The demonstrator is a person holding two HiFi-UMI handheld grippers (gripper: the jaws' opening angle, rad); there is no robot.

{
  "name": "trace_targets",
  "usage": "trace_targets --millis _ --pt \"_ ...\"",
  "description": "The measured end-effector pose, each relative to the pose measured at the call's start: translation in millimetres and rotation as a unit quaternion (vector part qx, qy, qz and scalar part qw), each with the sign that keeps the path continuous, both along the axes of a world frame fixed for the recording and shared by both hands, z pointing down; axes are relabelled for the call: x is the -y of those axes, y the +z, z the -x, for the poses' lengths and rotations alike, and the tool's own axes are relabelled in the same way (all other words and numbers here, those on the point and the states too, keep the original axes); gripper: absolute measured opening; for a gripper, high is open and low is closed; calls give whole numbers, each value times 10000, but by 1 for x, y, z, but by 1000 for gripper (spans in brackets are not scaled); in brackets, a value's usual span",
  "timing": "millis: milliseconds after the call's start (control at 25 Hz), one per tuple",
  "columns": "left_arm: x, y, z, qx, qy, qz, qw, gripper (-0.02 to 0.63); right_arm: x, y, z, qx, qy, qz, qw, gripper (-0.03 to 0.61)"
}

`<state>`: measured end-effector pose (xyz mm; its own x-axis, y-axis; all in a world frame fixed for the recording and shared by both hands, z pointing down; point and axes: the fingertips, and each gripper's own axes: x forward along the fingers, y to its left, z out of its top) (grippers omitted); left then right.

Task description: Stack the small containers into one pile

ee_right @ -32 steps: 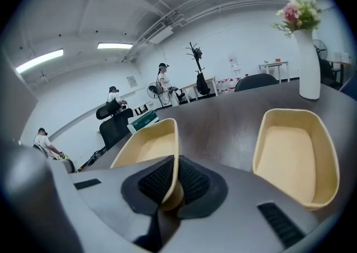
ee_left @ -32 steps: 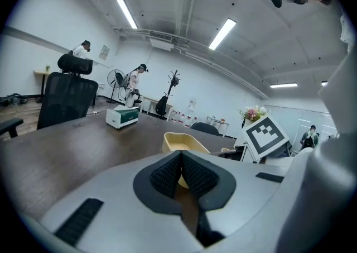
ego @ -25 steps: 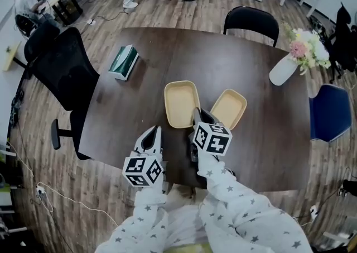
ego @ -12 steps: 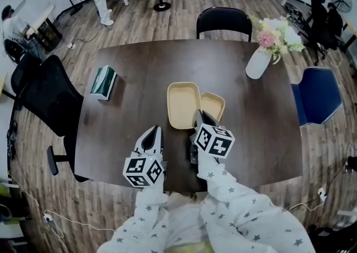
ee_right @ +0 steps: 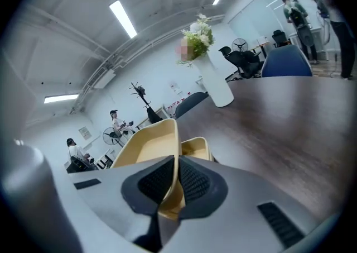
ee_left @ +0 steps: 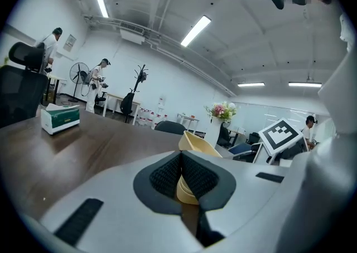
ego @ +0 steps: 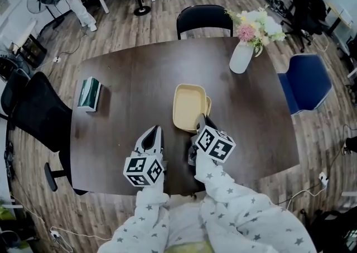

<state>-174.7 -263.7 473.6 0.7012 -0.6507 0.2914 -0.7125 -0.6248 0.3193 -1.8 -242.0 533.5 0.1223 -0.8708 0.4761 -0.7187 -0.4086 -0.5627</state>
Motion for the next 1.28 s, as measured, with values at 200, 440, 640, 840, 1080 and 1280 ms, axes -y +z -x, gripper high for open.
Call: trace_targets --millis 200,440,640,840,1080,1280 --pt "-1 4 -3 -5 118 56 9999 26 -10 8 -5 193 437 92 9988 37" --pt "-2 13 -10 35 235 156 9996 26 -14 19 -11 248 700 225 9970 37" --pt "-4 20 -14 74 380 224 9990 26 -17 29 -10 196 886 364 9952 37" --pt "-7 24 -13 119 450 276 9985 26 -19 36 -10 134 1009 481 9936 37" --pt "-4 31 -10 136 419 361 9984 26 -15 40 -10 -142 910 584 9940 37" --pt "-3 33 -10 108 431 414 9982 26 -14 40 -10 -296 790 661 9942 37"
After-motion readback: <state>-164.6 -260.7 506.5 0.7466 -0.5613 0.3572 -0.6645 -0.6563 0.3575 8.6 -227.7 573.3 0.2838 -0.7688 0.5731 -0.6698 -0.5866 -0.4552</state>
